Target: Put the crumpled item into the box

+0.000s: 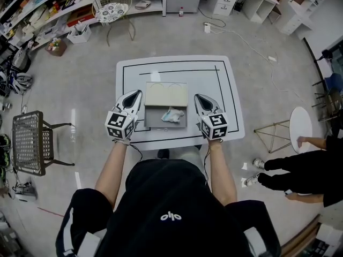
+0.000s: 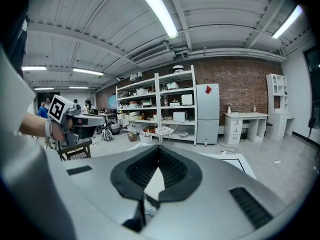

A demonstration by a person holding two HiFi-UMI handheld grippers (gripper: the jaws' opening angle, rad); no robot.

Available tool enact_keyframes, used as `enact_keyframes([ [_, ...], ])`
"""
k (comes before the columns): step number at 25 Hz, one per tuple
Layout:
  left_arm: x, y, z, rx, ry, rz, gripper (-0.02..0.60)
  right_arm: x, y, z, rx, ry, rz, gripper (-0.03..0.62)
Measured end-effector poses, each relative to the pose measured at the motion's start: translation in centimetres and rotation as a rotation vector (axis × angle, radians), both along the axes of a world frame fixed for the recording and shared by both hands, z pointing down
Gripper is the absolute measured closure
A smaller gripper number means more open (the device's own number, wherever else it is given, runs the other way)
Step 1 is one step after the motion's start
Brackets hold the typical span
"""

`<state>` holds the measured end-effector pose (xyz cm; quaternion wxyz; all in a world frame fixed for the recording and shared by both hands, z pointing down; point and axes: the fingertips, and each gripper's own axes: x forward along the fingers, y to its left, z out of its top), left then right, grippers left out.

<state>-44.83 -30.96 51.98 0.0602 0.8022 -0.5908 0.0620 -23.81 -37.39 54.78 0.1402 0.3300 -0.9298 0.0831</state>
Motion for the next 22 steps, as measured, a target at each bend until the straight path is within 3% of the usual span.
enact_keyframes([
  [22, 0.01, -0.16, 0.19, -0.003, -0.005, 0.004, 0.575, 0.16, -0.43, -0.17, 0.008, 0.001, 0.001, 0.585],
])
